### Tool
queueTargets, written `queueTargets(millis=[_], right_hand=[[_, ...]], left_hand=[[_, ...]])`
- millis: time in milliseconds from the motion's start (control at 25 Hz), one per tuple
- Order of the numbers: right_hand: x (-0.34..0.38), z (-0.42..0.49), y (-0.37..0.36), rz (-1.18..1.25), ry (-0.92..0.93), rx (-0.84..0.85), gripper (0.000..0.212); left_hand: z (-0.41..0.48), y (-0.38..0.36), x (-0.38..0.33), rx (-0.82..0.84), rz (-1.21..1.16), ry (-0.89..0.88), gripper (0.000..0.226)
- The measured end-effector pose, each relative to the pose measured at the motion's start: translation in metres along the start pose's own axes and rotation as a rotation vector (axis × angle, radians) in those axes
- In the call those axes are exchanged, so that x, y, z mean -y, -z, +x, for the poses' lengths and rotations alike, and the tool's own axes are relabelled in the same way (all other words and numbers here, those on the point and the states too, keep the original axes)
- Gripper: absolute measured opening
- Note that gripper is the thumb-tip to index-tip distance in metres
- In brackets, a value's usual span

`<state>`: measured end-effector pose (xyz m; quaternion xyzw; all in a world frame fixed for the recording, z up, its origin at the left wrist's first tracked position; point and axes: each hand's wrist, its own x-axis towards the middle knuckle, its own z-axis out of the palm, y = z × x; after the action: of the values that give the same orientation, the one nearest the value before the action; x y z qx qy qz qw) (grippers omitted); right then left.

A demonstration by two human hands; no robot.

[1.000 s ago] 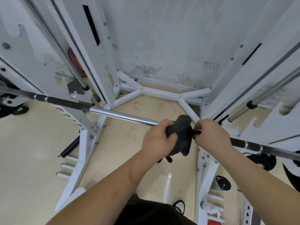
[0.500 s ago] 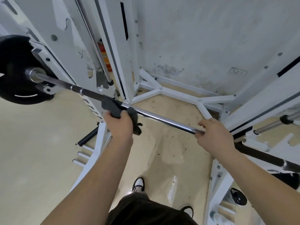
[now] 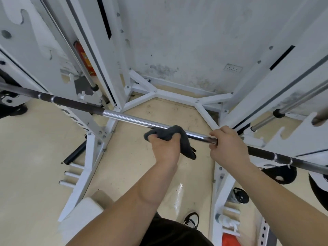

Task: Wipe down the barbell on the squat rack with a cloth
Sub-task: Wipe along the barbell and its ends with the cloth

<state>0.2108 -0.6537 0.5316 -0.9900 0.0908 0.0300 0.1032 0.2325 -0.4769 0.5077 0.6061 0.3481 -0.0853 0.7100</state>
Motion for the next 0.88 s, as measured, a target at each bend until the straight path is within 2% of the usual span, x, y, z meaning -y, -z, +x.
queueTargets(millis=[80, 200, 240, 280, 400, 480, 520, 560, 640, 760, 800, 880], right_hand=[[-0.02, -0.008, 0.005, -0.042, -0.012, 0.017, 0.036], [-0.045, -0.017, 0.014, -0.039, -0.01, 0.05, 0.038], [-0.053, -0.018, 0.017, -0.034, -0.004, 0.055, 0.039], [-0.06, -0.018, 0.02, -0.035, 0.003, 0.056, 0.038], [-0.076, -0.015, 0.023, -0.035, 0.035, 0.062, 0.023], [-0.082, -0.011, 0.021, -0.052, 0.065, 0.061, 0.014], [-0.084, -0.009, 0.019, -0.072, 0.076, 0.052, 0.014], [-0.085, -0.006, 0.019, -0.09, 0.081, 0.042, 0.016], [-0.088, -0.004, 0.019, -0.113, 0.077, 0.032, 0.017], [-0.089, -0.003, 0.021, -0.137, 0.103, 0.019, 0.013], [-0.089, -0.005, 0.022, -0.121, 0.111, 0.016, 0.012], [-0.097, -0.01, 0.027, -0.019, 0.127, 0.021, 0.011]], left_hand=[[-0.026, -0.024, 0.01, 0.127, 0.155, -0.031, 0.044], [-0.059, -0.053, 0.021, 0.43, 0.388, -0.169, 0.037], [-0.067, -0.057, 0.02, 0.452, 0.413, -0.226, 0.035], [-0.071, -0.057, 0.016, 0.41, 0.411, -0.275, 0.034], [-0.064, -0.039, 0.001, 0.078, 0.46, -0.49, 0.031], [-0.047, -0.024, -0.006, -0.033, 0.778, -0.636, 0.037], [-0.038, -0.022, -0.006, -0.039, 0.96, -0.641, 0.041], [-0.034, -0.025, -0.004, -0.037, 1.087, -0.617, 0.044], [-0.042, -0.045, 0.004, 0.069, 1.114, -0.595, 0.044], [-0.073, -0.076, 0.022, 0.426, 1.111, -0.699, 0.043], [-0.077, -0.081, 0.022, 0.47, 1.132, -0.742, 0.04], [-0.067, -0.079, 0.014, 0.387, 1.209, -0.791, 0.034]])
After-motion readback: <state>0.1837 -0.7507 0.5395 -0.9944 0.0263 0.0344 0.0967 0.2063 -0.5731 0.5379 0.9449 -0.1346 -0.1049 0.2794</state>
